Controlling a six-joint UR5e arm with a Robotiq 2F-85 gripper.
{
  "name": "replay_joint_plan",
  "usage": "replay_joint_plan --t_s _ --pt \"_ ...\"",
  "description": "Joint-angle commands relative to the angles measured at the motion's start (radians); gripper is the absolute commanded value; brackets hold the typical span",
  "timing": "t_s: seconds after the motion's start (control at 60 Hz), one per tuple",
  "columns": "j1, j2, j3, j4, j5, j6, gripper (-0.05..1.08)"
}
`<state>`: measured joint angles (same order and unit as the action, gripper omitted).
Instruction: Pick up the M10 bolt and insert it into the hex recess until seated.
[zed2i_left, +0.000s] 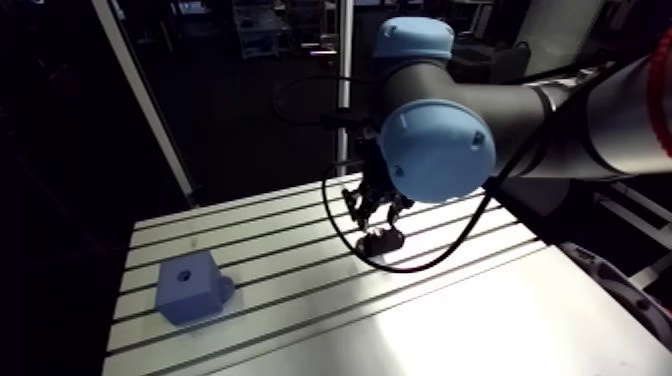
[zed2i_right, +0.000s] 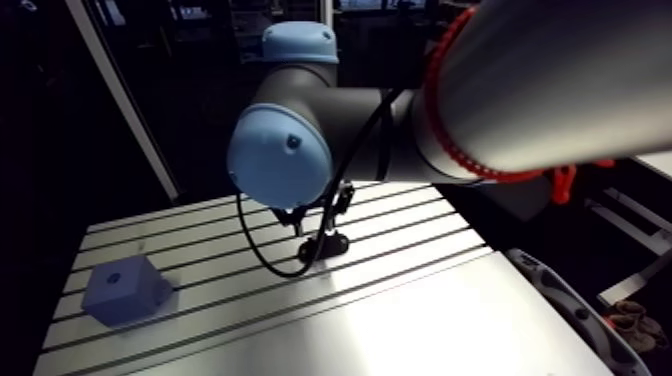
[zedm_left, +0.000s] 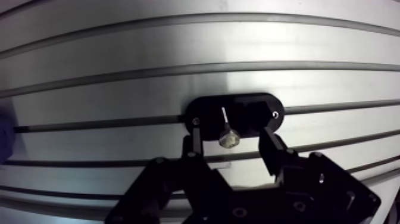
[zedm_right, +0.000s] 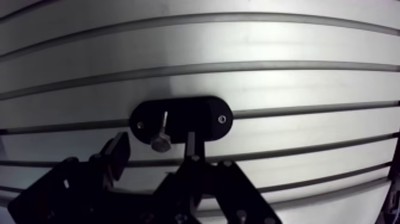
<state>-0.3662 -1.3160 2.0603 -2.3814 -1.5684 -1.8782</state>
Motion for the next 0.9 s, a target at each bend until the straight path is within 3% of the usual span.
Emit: replay_joint_plan --t_s 0.017,0.9 --pt "-0.001 0.002 0.005 0.000 -0.003 0.000 0.41" --pt "-0.007 0.031 0.010 -0.034 -0.002 -0.006 0.45"
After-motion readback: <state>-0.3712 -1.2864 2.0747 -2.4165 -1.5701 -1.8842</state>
